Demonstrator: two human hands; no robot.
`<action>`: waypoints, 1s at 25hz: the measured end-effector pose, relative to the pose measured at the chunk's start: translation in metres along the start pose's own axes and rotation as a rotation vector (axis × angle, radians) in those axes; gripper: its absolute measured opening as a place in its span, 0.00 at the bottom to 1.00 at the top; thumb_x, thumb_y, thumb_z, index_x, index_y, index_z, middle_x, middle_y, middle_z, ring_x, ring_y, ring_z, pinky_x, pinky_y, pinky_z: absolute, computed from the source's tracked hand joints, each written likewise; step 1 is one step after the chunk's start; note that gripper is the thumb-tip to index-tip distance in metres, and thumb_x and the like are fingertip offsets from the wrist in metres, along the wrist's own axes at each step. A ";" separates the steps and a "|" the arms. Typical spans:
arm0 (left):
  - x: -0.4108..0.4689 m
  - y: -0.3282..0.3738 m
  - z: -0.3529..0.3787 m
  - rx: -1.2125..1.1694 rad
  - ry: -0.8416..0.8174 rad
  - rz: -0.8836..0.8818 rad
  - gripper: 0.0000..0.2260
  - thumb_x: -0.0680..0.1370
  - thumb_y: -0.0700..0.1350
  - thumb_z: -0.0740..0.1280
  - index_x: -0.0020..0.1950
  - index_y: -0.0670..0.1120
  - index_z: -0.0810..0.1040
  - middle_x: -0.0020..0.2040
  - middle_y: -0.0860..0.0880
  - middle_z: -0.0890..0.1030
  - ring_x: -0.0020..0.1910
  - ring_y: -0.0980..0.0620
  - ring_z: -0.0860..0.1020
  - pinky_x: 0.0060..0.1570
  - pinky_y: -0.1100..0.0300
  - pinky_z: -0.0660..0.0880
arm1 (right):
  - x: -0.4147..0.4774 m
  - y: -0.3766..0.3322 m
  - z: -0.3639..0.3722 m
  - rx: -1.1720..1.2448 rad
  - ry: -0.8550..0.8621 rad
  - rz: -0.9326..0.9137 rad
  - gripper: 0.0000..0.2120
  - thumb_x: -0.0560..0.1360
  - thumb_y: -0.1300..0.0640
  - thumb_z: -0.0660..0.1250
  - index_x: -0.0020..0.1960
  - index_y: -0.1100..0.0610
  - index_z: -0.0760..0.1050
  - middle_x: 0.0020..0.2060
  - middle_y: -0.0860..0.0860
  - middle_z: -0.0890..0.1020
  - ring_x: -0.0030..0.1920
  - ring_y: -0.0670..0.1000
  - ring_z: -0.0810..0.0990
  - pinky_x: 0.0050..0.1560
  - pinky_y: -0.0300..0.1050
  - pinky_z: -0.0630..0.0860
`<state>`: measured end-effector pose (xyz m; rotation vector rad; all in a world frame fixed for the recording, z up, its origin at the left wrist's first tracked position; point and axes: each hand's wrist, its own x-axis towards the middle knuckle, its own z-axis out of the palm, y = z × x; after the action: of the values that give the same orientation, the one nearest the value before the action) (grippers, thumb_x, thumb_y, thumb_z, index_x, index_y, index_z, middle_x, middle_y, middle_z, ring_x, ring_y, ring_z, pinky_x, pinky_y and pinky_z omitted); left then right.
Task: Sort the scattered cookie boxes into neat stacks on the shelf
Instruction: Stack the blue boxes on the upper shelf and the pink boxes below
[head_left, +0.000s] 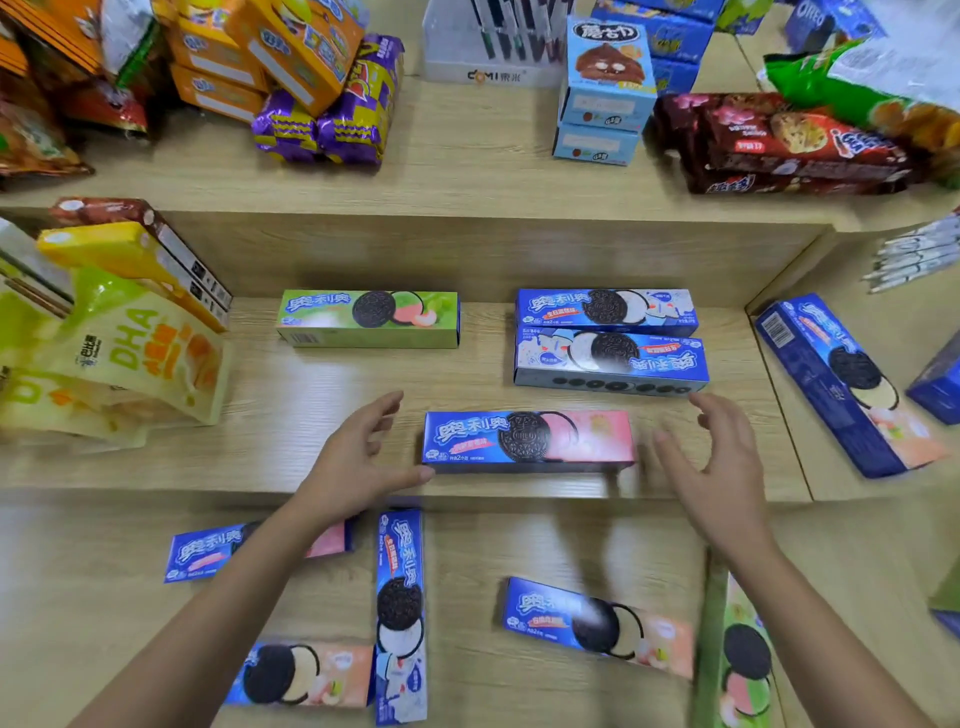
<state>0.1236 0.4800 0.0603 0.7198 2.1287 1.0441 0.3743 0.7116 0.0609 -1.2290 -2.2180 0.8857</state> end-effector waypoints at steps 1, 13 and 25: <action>-0.001 -0.002 0.006 -0.032 -0.001 -0.013 0.39 0.63 0.40 0.79 0.71 0.48 0.64 0.65 0.51 0.72 0.62 0.54 0.71 0.59 0.58 0.68 | -0.008 -0.004 0.005 0.028 -0.014 -0.012 0.22 0.71 0.58 0.70 0.63 0.55 0.69 0.61 0.55 0.71 0.58 0.56 0.72 0.59 0.41 0.65; -0.028 -0.015 0.022 -0.295 0.140 -0.003 0.31 0.67 0.28 0.71 0.68 0.43 0.68 0.59 0.45 0.77 0.55 0.52 0.77 0.52 0.68 0.76 | -0.036 -0.044 0.058 0.247 -0.083 0.155 0.31 0.62 0.70 0.74 0.62 0.58 0.71 0.52 0.55 0.75 0.49 0.53 0.77 0.51 0.40 0.74; -0.137 -0.169 -0.122 -0.196 0.240 -0.129 0.29 0.66 0.28 0.73 0.64 0.45 0.72 0.50 0.55 0.79 0.46 0.69 0.78 0.43 0.78 0.72 | -0.181 -0.158 0.174 0.330 -0.328 0.155 0.25 0.66 0.69 0.68 0.52 0.42 0.73 0.49 0.52 0.80 0.49 0.49 0.79 0.52 0.40 0.73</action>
<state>0.0887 0.2364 0.0207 0.3743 2.1985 1.2994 0.2614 0.4376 0.0400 -1.1720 -2.1139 1.5422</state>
